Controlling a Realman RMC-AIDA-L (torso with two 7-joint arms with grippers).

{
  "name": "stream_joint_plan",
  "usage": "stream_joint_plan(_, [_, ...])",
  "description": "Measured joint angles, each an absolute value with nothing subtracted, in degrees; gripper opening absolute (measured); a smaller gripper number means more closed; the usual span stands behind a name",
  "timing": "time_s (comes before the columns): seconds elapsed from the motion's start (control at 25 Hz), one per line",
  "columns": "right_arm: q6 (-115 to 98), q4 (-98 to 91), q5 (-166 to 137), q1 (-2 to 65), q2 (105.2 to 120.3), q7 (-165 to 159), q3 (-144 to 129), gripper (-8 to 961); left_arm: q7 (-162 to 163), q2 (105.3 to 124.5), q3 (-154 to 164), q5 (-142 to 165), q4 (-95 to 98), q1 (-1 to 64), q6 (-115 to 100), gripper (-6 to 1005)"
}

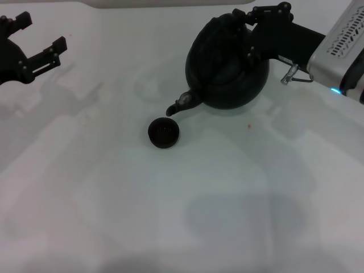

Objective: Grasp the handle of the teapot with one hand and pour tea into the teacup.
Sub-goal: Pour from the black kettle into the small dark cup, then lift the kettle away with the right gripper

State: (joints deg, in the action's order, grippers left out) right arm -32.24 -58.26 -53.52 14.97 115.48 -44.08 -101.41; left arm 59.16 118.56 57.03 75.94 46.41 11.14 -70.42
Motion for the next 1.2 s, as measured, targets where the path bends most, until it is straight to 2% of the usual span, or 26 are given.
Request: stream_joint_plan(1.2, [-23.6,-64.7,-53.7,12.7,115.48,-36.9,-108.3,135,58.7,118.57,57.0,75.9,46.4,10.9,-70.3,862])
